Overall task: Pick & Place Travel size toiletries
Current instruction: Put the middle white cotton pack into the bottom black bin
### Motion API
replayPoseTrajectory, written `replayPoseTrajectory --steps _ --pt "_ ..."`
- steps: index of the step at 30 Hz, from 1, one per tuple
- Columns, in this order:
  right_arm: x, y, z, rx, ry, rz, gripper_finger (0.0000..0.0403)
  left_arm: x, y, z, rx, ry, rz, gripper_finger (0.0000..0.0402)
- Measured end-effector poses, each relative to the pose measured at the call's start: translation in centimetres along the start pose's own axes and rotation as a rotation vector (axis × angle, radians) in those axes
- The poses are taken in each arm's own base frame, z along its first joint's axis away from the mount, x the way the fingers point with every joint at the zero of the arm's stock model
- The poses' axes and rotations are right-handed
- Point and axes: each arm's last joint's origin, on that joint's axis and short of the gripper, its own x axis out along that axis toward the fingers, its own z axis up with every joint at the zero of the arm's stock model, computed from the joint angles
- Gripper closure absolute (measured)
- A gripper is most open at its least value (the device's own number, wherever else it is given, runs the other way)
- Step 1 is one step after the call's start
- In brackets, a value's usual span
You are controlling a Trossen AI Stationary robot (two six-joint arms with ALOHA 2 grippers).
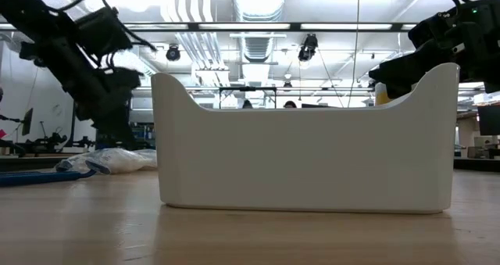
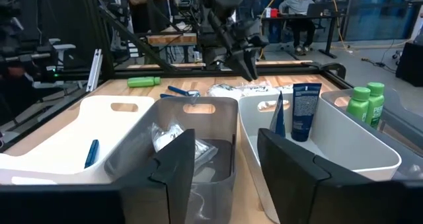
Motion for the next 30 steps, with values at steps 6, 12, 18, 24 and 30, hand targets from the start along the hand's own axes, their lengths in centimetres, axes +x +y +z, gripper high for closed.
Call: replayPoseTrajectory --steps 6,12,18,24,30 --pt "0.0 0.0 0.0 0.000 0.000 0.000 0.0226 2.1 -0.5 -0.5 0.017 0.085 0.025 0.0319" --pt "0.0 0.0 0.0 0.000 -0.001 0.000 0.0216 3.3 -0.7 -0.4 0.038 0.107 0.034 0.0319" --pt "0.0 0.0 0.0 0.000 0.000 0.000 0.0207 4.2 -0.9 -0.7 0.081 0.134 0.034 0.0328" --pt "0.0 0.0 0.0 0.000 0.000 0.000 0.0202 4.5 -0.9 -1.1 0.091 0.161 0.039 0.0391" --pt "0.0 0.0 0.0 0.000 0.000 0.000 0.0214 3.5 -0.8 -0.4 0.079 0.105 0.012 0.0398"
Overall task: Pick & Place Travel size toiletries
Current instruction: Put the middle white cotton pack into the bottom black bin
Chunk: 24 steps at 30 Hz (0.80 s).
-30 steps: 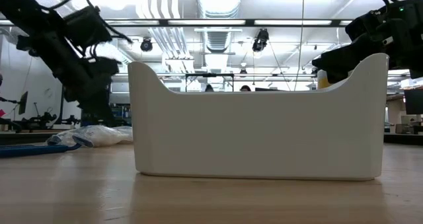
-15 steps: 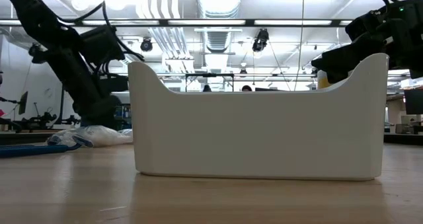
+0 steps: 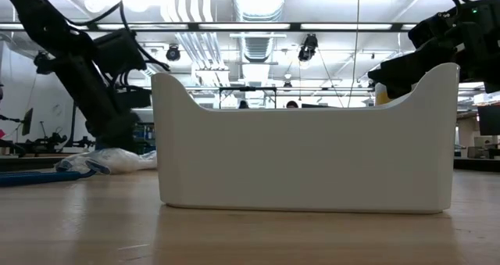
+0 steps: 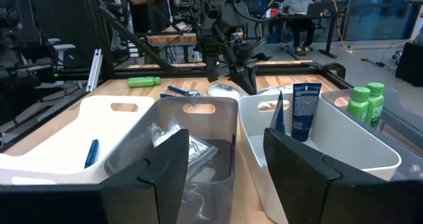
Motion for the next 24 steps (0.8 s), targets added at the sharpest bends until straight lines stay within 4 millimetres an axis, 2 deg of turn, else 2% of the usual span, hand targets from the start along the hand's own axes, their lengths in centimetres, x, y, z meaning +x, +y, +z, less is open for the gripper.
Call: replayPoseTrajectory --steps 3,15,24 --pt "0.0 0.0 0.0 0.000 0.000 0.000 0.0223 -0.8 0.1 0.5 -0.006 -0.043 -0.023 0.0399" --pt "0.0 0.0 0.0 0.001 0.001 0.000 0.0259 -4.7 -0.4 4.7 0.056 -0.272 -0.087 0.0400" --pt "0.0 0.0 0.0 0.001 0.002 0.000 0.0287 -7.4 -1.2 7.0 0.156 -0.232 -0.101 0.0401"
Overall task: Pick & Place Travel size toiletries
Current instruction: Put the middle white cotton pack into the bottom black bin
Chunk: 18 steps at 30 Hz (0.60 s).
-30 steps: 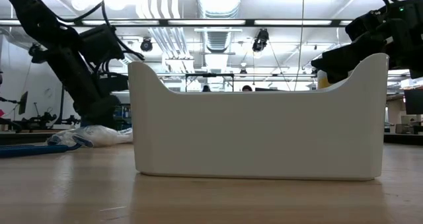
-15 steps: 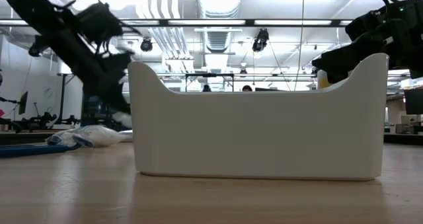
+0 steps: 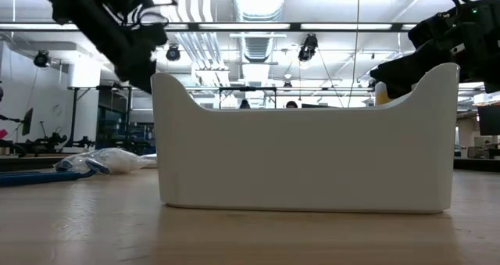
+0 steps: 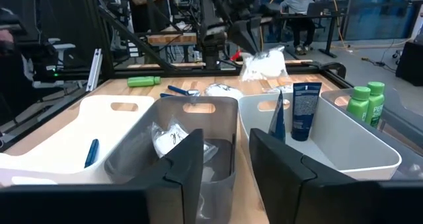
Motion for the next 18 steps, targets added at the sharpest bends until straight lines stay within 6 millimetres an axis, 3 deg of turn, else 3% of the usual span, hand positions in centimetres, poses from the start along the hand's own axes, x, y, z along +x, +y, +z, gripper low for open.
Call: replayPoseTrajectory --steps 18 --pt "0.0 0.0 0.0 0.000 0.000 0.000 0.0344 -3.2 -2.5 4.0 0.220 -0.151 -0.113 0.0401"
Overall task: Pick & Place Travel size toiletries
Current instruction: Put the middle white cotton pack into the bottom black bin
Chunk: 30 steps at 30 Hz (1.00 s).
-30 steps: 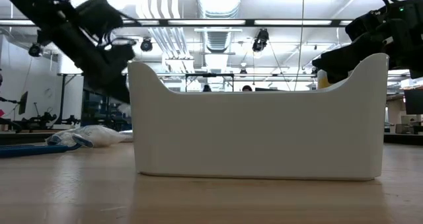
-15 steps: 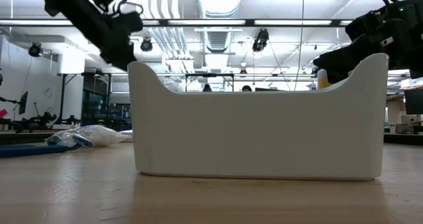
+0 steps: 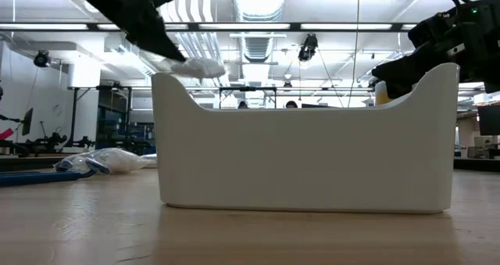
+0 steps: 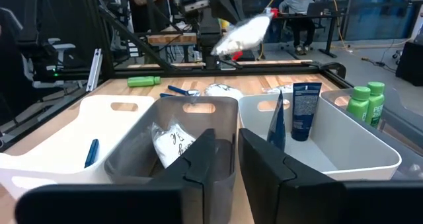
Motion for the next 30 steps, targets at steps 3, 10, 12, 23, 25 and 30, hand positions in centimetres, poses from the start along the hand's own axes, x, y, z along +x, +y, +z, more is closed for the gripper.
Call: replayPoseTrajectory --steps 3,10,12,23,25,30 --pt "0.0 0.0 0.0 0.000 0.000 0.000 0.0352 -0.3 -0.5 0.3 0.043 -0.015 -0.017 0.0401" --pt "0.0 0.0 0.0 0.000 0.000 0.000 0.0363 -0.6 -1.5 0.4 0.075 -0.026 -0.052 0.0401" --pt "0.0 0.0 0.0 0.000 0.000 0.000 0.0365 -0.7 -1.8 0.4 0.084 -0.028 -0.064 0.0401" --pt "0.0 0.0 0.0 0.000 0.000 0.000 0.0338 -1.4 -3.2 0.9 0.124 -0.067 -0.128 0.0401" --pt "0.0 0.0 0.0 0.000 0.000 0.000 0.0331 -1.4 -3.6 1.2 0.121 -0.095 -0.145 0.0401" --pt "0.0 0.0 0.0 0.000 0.000 0.000 0.0314 -0.6 -4.9 1.9 0.172 -0.144 -0.219 0.0401"
